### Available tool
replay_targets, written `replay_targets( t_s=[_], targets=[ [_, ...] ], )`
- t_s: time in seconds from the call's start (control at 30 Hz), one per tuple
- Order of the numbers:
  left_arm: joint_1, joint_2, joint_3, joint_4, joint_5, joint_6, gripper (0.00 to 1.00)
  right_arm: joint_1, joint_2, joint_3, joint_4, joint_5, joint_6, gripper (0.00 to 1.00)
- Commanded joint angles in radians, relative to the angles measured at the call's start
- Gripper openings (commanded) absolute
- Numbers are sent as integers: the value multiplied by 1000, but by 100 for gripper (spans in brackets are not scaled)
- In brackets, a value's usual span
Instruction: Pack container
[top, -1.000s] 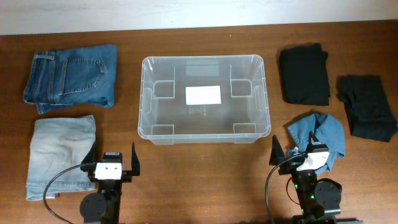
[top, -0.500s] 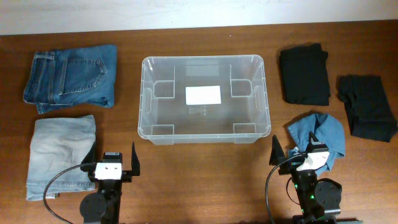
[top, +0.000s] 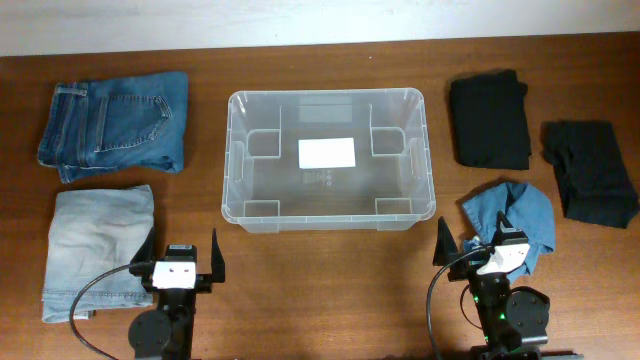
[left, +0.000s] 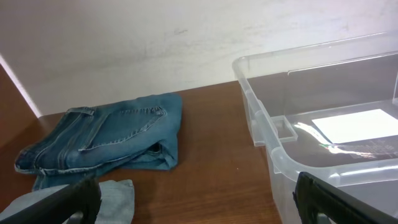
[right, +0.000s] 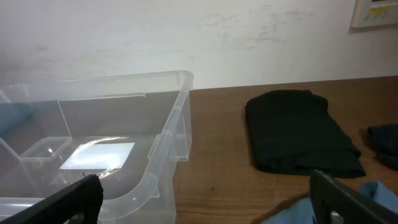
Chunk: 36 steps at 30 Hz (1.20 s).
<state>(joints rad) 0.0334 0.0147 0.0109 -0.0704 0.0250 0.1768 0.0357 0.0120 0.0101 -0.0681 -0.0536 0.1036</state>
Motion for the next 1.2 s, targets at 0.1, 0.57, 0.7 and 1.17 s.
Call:
replay_targets(
  t_s=[0.1, 0.57, 0.7, 1.17],
  targets=[
    [5, -9, -2, 149, -56, 12, 99, 9, -8, -5, -6, 9, -2, 98],
    [40, 162, 326, 150, -66, 66, 99, 9, -8, -5, -6, 9, -2, 98],
    [85, 441, 657, -99, 3, 171, 99, 9, -8, -5, -7, 9, -2, 98],
    [108, 1212, 1401, -441, 3, 214, 99, 9, -8, -5, -6, 9, -2, 98]
  ],
)
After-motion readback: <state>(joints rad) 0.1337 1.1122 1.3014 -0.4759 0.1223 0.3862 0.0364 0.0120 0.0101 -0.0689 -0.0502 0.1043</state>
